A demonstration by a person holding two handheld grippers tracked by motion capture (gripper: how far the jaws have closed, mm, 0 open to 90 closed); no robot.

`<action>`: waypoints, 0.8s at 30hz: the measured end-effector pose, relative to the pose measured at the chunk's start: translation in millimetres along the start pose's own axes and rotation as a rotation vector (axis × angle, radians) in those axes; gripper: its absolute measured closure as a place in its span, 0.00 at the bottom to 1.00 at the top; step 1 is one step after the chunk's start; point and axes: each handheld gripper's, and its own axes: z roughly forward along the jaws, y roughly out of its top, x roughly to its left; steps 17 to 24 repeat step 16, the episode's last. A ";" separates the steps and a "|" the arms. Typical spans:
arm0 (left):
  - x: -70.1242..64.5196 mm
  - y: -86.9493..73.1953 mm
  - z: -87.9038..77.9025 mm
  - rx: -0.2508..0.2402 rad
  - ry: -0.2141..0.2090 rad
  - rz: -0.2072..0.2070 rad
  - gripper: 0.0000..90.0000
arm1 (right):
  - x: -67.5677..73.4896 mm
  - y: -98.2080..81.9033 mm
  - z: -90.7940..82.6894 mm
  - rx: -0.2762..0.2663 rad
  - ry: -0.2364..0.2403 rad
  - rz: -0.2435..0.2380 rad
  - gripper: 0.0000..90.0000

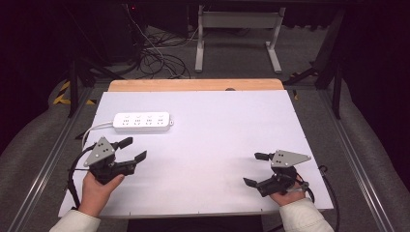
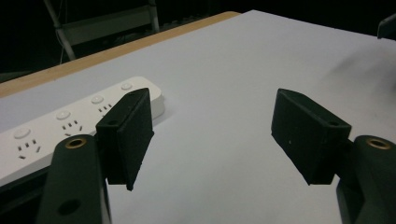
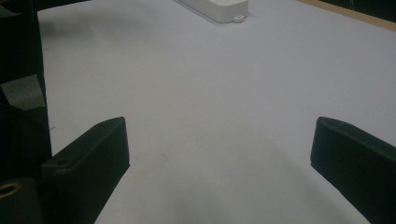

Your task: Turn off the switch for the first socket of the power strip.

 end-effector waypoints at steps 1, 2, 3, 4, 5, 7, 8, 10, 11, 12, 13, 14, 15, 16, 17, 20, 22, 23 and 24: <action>-0.4 -2.3 -0.2 -0.002 -0.009 0.002 0.31 | 0.0 0.0 0.0 0.000 0.000 -0.002 0.06; -1.4 -4.8 -0.2 -0.006 -0.022 -0.009 0.30 | 0.2 0.0 0.0 0.000 0.000 -0.001 0.06; -1.7 -7.2 0.0 -0.004 -0.032 -0.010 0.29 | 0.2 0.0 0.1 0.000 0.001 -0.001 0.06; -3.1 -10.3 0.6 -0.001 -0.041 -0.017 0.28 | 0.2 0.1 0.1 0.001 0.001 -0.001 0.06; -4.0 -13.7 1.8 0.001 -0.041 -0.016 0.28 | 0.2 0.1 0.2 0.001 0.002 -0.001 0.06; -3.7 -20.8 5.3 0.020 -0.057 -0.012 0.27 | 0.2 0.1 0.2 0.001 0.002 -0.002 0.06; -2.9 -23.1 7.6 0.038 -0.065 -0.011 0.27 | 0.2 0.1 0.1 0.000 0.002 -0.002 0.06; -1.9 -25.0 11.1 0.053 -0.085 -0.030 0.27 | 0.2 0.2 0.0 0.001 0.001 -0.002 0.06; -1.4 -24.7 12.0 0.058 -0.104 -0.040 0.26 | 0.2 0.1 -0.1 0.001 0.001 -0.003 0.06; -2.1 -24.3 12.7 0.056 -0.116 -0.054 0.26 | 0.1 0.0 0.0 0.000 0.002 -0.002 0.06; -2.2 -23.3 12.4 0.061 -0.117 -0.050 0.26 | -0.1 0.0 0.1 0.001 0.002 -0.003 0.06; -2.8 -22.7 12.3 0.058 -0.122 -0.049 0.26 | -0.2 0.0 0.2 0.000 0.003 0.000 0.06; -3.4 -22.2 12.0 0.054 -0.126 -0.049 0.26 | -0.5 0.1 0.3 0.002 0.003 0.001 0.06; -4.1 -22.0 11.9 0.050 -0.121 -0.051 0.25 | -0.8 0.0 0.6 0.001 0.004 0.000 0.06; -4.1 -22.0 11.9 0.050 -0.121 -0.051 0.25 | -0.8 0.0 0.6 0.001 0.004 0.000 0.06; -4.1 -22.0 11.9 0.050 -0.121 -0.051 0.25 | -0.8 0.0 0.6 0.001 0.004 0.000 0.06; -4.1 -22.0 11.9 0.050 -0.121 -0.051 0.25 | -0.8 0.0 0.6 0.001 0.004 0.000 0.06; -4.1 -22.0 11.9 0.050 -0.121 -0.051 0.25 | -0.8 0.0 0.6 0.001 0.004 0.000 0.06; -4.1 -22.0 11.9 0.050 -0.121 -0.051 0.25 | -0.8 0.0 0.6 0.001 0.004 0.000 0.06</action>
